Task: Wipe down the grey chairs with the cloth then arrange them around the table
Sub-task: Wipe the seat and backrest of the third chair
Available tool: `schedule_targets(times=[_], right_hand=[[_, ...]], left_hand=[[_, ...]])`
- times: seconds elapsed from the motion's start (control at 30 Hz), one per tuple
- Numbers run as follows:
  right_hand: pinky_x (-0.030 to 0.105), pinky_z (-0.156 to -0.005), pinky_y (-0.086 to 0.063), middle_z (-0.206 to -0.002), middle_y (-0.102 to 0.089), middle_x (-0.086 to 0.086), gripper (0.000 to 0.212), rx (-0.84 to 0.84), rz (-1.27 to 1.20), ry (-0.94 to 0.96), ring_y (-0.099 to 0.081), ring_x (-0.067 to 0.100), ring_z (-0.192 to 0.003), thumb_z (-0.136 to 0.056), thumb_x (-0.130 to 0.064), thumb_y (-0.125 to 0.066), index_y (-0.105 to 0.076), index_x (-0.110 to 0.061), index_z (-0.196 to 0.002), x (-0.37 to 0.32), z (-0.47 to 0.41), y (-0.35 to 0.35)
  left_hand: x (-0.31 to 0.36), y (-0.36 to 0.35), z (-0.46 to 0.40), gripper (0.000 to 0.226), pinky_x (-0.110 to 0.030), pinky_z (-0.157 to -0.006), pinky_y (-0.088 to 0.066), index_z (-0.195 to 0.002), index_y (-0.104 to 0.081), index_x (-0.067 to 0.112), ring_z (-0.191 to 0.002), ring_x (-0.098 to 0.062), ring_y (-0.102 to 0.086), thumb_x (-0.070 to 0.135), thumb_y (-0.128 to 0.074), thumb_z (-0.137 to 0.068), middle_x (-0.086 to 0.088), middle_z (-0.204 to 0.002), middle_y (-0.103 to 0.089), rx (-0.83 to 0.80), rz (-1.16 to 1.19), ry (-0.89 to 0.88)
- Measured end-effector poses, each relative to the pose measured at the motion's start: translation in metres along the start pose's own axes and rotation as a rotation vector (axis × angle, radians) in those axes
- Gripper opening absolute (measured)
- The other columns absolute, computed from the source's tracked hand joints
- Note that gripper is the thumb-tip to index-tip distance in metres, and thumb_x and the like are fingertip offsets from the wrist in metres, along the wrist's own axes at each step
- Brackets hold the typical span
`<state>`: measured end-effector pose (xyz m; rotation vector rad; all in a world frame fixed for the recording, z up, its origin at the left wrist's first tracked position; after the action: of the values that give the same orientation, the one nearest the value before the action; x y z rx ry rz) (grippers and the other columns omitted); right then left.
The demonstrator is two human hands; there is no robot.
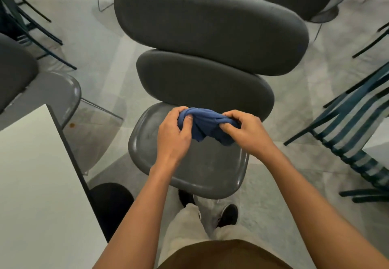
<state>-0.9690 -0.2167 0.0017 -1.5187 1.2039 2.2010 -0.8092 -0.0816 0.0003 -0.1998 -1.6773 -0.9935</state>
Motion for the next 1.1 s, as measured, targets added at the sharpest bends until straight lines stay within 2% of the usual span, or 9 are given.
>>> schedule_targets(times=[0.17, 0.27, 0.33, 0.5, 0.67, 0.8, 0.9, 1.0, 1.1], right_hand=[[0.035, -0.083, -0.057, -0.100, -0.071, -0.008, 0.016, 0.052, 0.029, 0.018, -0.065, 0.006, -0.093, -0.096, -0.023, -0.065, -0.072, -0.022, -0.110, -0.020, -0.035, 0.008], [0.028, -0.084, -0.052, -0.105, -0.061, -0.007, 0.014, 0.118, 0.055, 0.024, -0.060, 0.004, -0.095, -0.096, -0.023, -0.066, -0.071, -0.027, -0.108, -0.033, -0.062, 0.010], [0.025, -0.085, -0.050, -0.105, -0.055, -0.008, 0.015, 0.167, 0.061, 0.027, -0.058, 0.002, -0.095, -0.096, -0.024, -0.066, -0.071, -0.030, -0.108, -0.043, -0.080, 0.013], [0.038, -0.090, -0.053, -0.104, -0.050, -0.004, 0.021, 0.295, 0.122, 0.021, -0.059, 0.010, -0.094, -0.096, -0.027, -0.066, -0.072, -0.027, -0.116, -0.063, -0.118, 0.023], [0.039, -0.086, -0.051, -0.102, -0.047, -0.006, 0.022, 0.363, 0.249, 0.057, -0.051, 0.012, -0.095, -0.098, -0.034, -0.063, -0.070, -0.029, -0.118, -0.080, -0.149, 0.036], [0.035, -0.084, -0.039, -0.101, -0.046, -0.007, 0.023, 0.454, 0.427, 0.109, -0.037, 0.010, -0.097, -0.099, -0.034, -0.060, -0.069, -0.030, -0.119, -0.091, -0.173, 0.061], [0.035, -0.084, -0.042, -0.105, -0.054, -0.001, 0.025, 0.452, 0.475, 0.156, -0.044, 0.016, -0.098, -0.099, -0.032, -0.058, -0.068, -0.027, -0.122, -0.094, -0.194, 0.086], [0.039, -0.082, -0.042, -0.105, -0.061, 0.004, 0.027, 0.467, 0.547, 0.194, -0.051, 0.024, -0.100, -0.099, -0.031, -0.057, -0.068, -0.024, -0.122, -0.095, -0.218, 0.112], [0.043, -0.083, -0.040, -0.110, -0.064, 0.006, 0.029, 0.481, 0.617, 0.171, -0.052, 0.029, -0.104, -0.098, -0.030, -0.055, -0.066, -0.023, -0.124, -0.089, -0.241, 0.134]], left_hand=[[0.010, 0.006, -0.046, 0.013, -0.030, -0.083, -0.054, -0.110, -0.059, 0.036, -0.099, -0.005, -0.063, 0.025, -0.057, -0.102, 0.019, -0.103, -0.065, 0.013, 0.035, -0.082], [0.013, 0.012, -0.081, 0.012, -0.040, -0.085, -0.054, -0.110, -0.063, 0.031, -0.101, -0.016, -0.062, 0.027, -0.058, -0.099, 0.014, -0.104, -0.064, 0.042, 0.019, -0.138], [0.020, 0.018, -0.103, 0.014, -0.040, -0.087, -0.052, -0.111, -0.066, 0.029, -0.104, -0.019, -0.058, 0.027, -0.061, -0.097, 0.014, -0.106, -0.059, 0.087, -0.027, -0.196], [0.031, 0.027, -0.154, 0.023, -0.040, -0.085, -0.053, -0.116, -0.071, 0.028, -0.111, -0.020, -0.047, 0.035, -0.070, -0.095, 0.005, -0.116, -0.048, 0.159, -0.245, -0.290], [0.048, 0.024, -0.189, 0.022, -0.046, -0.078, -0.047, -0.116, -0.072, 0.032, -0.095, -0.028, -0.050, 0.037, -0.066, -0.096, 0.000, -0.095, -0.059, 0.283, -0.396, -0.300], [0.068, 0.004, -0.214, 0.019, -0.047, -0.081, -0.054, -0.113, -0.067, 0.036, -0.091, -0.025, -0.063, 0.040, -0.056, -0.098, 0.007, -0.087, -0.069, 0.201, -0.162, -0.131], [0.093, -0.016, -0.229, 0.017, -0.048, -0.080, -0.056, -0.113, -0.062, 0.038, -0.087, -0.020, -0.066, 0.039, -0.052, -0.099, 0.011, -0.085, -0.068, 0.254, -0.047, -0.121], [0.121, -0.040, -0.246, 0.019, -0.048, -0.082, -0.055, -0.119, -0.058, 0.036, -0.090, -0.017, -0.066, 0.032, -0.051, -0.102, 0.010, -0.094, -0.068, 0.304, 0.042, -0.123], [0.140, -0.079, -0.259, 0.034, -0.042, -0.100, -0.051, -0.139, -0.050, 0.034, -0.120, -0.016, -0.057, 0.036, -0.049, -0.105, 0.006, -0.132, -0.061, 0.274, 0.022, -0.135]])
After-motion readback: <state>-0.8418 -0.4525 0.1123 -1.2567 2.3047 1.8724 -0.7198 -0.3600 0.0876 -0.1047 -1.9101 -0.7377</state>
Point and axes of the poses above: each hand's wrist, its own z-axis away from the middle knuckle, its own y-axis out of the back of the hand, x = y × z, the point moved 4 cm from there along -z, towards the middle knuckle
